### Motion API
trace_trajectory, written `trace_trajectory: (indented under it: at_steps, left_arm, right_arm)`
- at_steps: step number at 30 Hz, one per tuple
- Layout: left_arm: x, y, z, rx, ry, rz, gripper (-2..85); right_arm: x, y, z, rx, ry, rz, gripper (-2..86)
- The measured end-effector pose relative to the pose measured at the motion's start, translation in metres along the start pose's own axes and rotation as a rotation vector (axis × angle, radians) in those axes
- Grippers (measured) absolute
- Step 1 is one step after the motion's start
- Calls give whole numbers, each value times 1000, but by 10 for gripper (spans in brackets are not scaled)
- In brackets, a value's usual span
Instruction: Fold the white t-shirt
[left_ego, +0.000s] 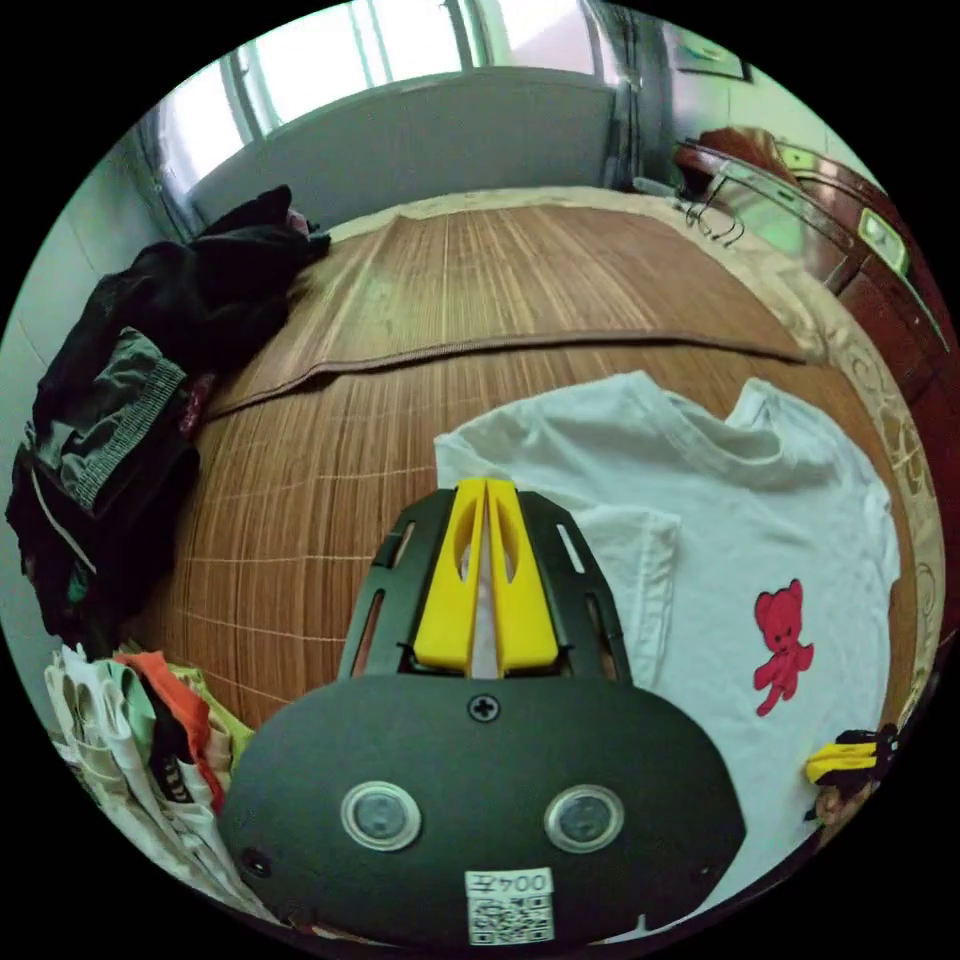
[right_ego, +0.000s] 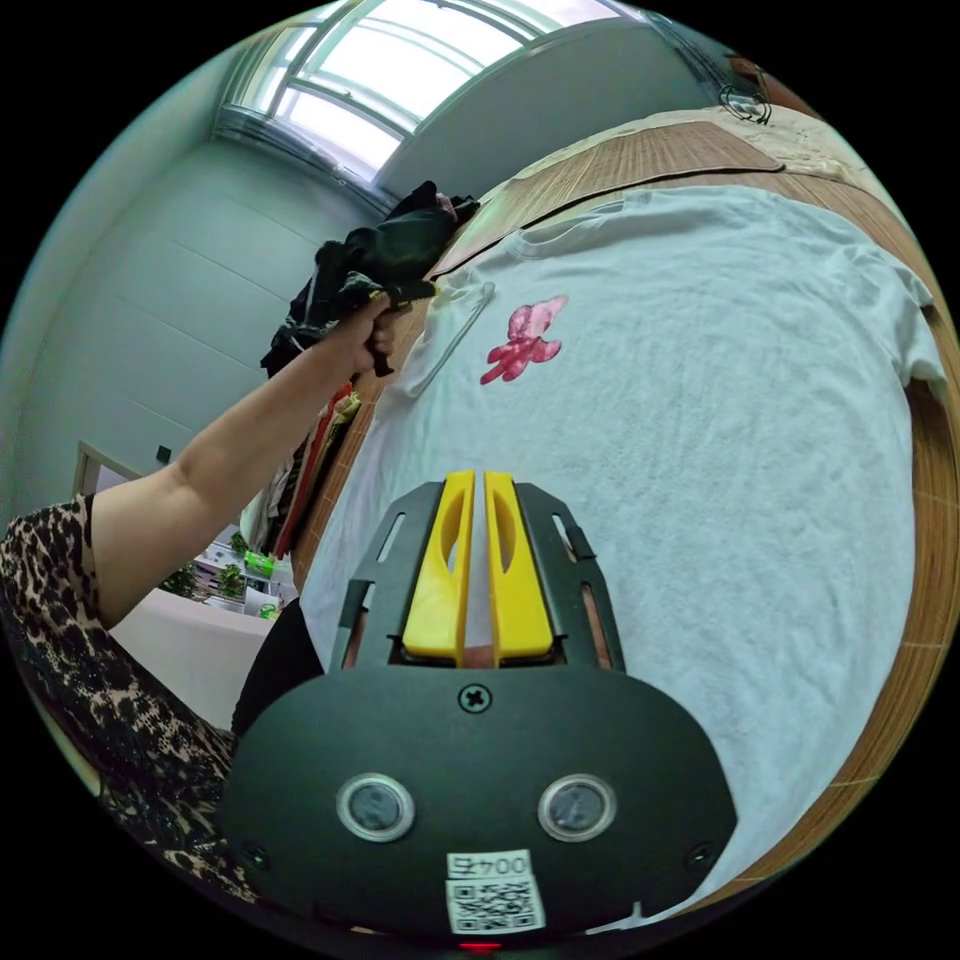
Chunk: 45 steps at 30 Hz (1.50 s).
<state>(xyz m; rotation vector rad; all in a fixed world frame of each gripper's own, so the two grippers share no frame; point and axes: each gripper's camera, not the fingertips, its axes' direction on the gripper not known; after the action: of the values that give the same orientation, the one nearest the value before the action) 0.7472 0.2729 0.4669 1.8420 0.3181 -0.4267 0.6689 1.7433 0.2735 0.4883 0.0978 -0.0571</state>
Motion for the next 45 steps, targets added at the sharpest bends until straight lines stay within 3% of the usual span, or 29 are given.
trace_trajectory:
  at_steps: [2, 3, 6, 9, 12, 17, 23, 31, 37, 40, 43, 45]
  left_arm:
    - [-5, 2, -29, 117, 90, 14, 3]
    - [-4, 3, -30, 131, 52, 37, 3]
    - [-15, 0, 14, -116, -20, 19, 5]
    - [-30, 9, -27, 50, 47, -123, 6]
    - [-3, 29, -97, 218, -29, -68, 6]
    - [58, 116, -188, 283, 79, 139, 7]
    - [85, 233, -196, 56, 118, 198, 7]
    - [84, 262, -180, -52, 88, 190, 7]
    - [84, 256, -185, -67, 108, 192, 5]
    - [81, 254, -187, -68, 123, 185, 5]
    - [80, 251, -191, -70, 136, 181, 4]
    - [79, 250, -193, -70, 141, 180, 4]
  right_arm:
    - [-2, 1, 0, -3, 2, -13, 35]
    - [-3, 1, 0, -3, 0, -17, 37]
    - [-6, 1, 0, -7, -8, -35, 42]
    - [-8, 2, -4, 10, -35, -58, 49]
    - [-16, 0, -13, 33, 5, -95, 52]
    - [-19, -4, -66, 148, 224, -112, 57]
    - [33, 4, -170, 349, 583, 64, 56]
    - [70, -54, -111, -32, 948, -97, 111]
    - [71, -94, -110, 4, 912, -187, 22]
    - [47, -96, -135, -13, 1042, -276, 27]
    - [85, -90, -155, -118, 1167, -108, 58]
    - [114, -89, -169, -149, 1137, 10, 78]
